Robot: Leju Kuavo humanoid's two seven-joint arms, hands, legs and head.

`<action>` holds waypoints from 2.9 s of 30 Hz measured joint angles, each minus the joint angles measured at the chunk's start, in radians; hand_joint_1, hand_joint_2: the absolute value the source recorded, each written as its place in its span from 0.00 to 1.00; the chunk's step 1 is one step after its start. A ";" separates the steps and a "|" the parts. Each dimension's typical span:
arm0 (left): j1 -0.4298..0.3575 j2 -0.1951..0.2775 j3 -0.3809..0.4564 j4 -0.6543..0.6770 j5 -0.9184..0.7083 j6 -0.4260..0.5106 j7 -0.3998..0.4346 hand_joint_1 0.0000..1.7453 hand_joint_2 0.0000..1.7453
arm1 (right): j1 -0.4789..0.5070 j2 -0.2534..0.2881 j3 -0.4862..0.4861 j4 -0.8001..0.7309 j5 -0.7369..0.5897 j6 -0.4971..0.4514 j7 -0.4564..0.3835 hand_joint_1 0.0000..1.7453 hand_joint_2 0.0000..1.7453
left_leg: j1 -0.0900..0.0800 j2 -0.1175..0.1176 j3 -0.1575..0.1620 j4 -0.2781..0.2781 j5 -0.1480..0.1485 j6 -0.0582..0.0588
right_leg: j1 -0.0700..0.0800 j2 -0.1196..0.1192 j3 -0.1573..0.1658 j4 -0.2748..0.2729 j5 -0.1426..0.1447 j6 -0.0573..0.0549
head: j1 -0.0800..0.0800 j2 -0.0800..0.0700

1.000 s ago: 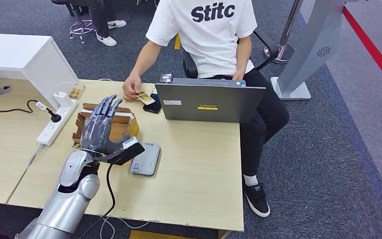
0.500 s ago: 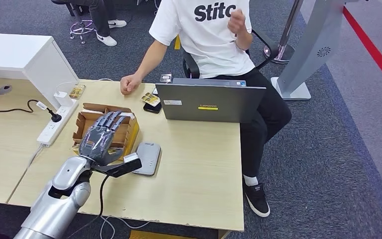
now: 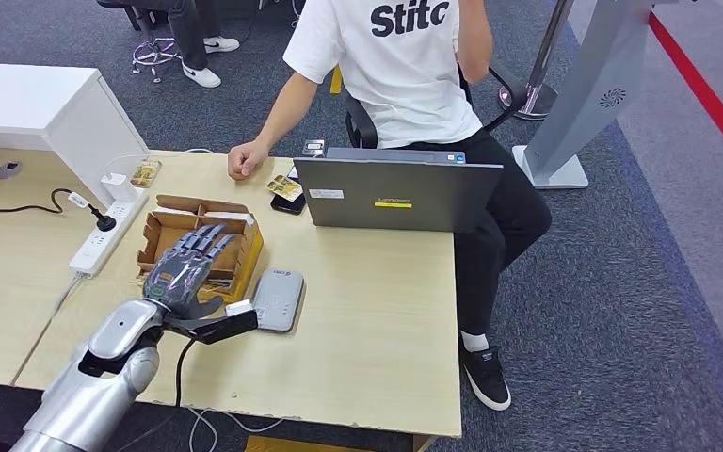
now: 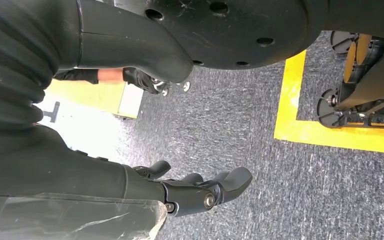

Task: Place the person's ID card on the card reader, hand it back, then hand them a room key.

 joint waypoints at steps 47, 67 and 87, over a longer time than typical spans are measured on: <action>0.007 0.030 -0.011 0.005 -0.065 0.020 0.053 1.00 1.00 | 0.000 0.000 0.000 0.000 0.008 0.002 -0.009 0.00 1.00 | 0.000 0.000 0.000 0.000 0.000 0.000 | 0.000 0.000 0.000 0.000 0.000 0.000 | 0.000 0.000; -0.048 -0.014 -0.014 0.004 -0.108 0.248 0.130 1.00 1.00 | 0.000 0.004 -0.004 0.000 0.022 0.000 -0.011 0.00 1.00 | 0.000 0.000 0.000 0.000 0.000 0.000 | 0.000 0.000 0.000 0.000 0.000 0.000 | 0.000 0.000; -0.191 -0.110 0.069 0.022 -0.090 0.460 0.159 1.00 1.00 | -0.002 0.014 -0.004 0.000 0.056 0.000 -0.007 0.00 1.00 | 0.000 0.000 0.000 0.000 0.000 0.000 | 0.000 0.000 0.000 0.000 0.000 0.000 | 0.000 0.000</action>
